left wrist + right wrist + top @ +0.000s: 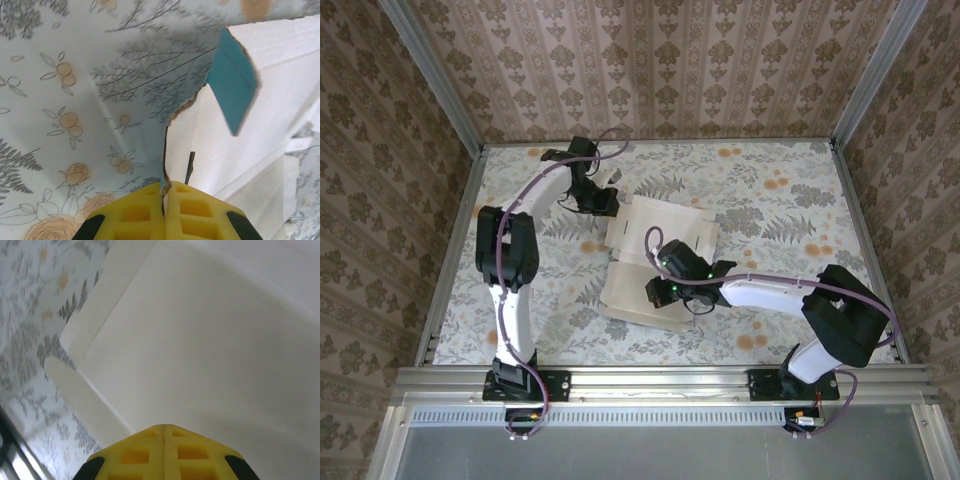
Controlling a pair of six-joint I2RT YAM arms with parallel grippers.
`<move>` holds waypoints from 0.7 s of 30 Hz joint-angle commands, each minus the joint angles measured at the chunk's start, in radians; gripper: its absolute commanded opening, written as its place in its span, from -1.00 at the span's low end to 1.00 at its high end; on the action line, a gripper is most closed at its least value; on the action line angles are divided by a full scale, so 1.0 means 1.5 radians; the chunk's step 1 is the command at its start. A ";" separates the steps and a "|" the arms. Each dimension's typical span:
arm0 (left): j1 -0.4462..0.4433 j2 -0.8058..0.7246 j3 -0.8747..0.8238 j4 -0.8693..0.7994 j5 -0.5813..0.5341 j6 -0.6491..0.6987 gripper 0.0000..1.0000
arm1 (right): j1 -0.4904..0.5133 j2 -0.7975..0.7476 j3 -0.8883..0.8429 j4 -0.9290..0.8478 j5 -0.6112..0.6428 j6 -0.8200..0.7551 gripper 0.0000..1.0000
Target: Fold the paper box
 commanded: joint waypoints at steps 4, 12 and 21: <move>0.008 -0.059 -0.079 0.153 0.063 -0.017 -0.98 | 0.046 0.019 -0.025 -0.047 0.019 -0.012 -1.00; -0.017 -0.098 -0.183 0.244 0.024 0.022 -0.81 | 0.052 0.076 -0.023 -0.048 0.046 0.013 -1.00; -0.028 -0.152 -0.286 0.341 0.017 0.024 -0.80 | 0.068 0.133 0.018 -0.041 0.072 0.060 -1.00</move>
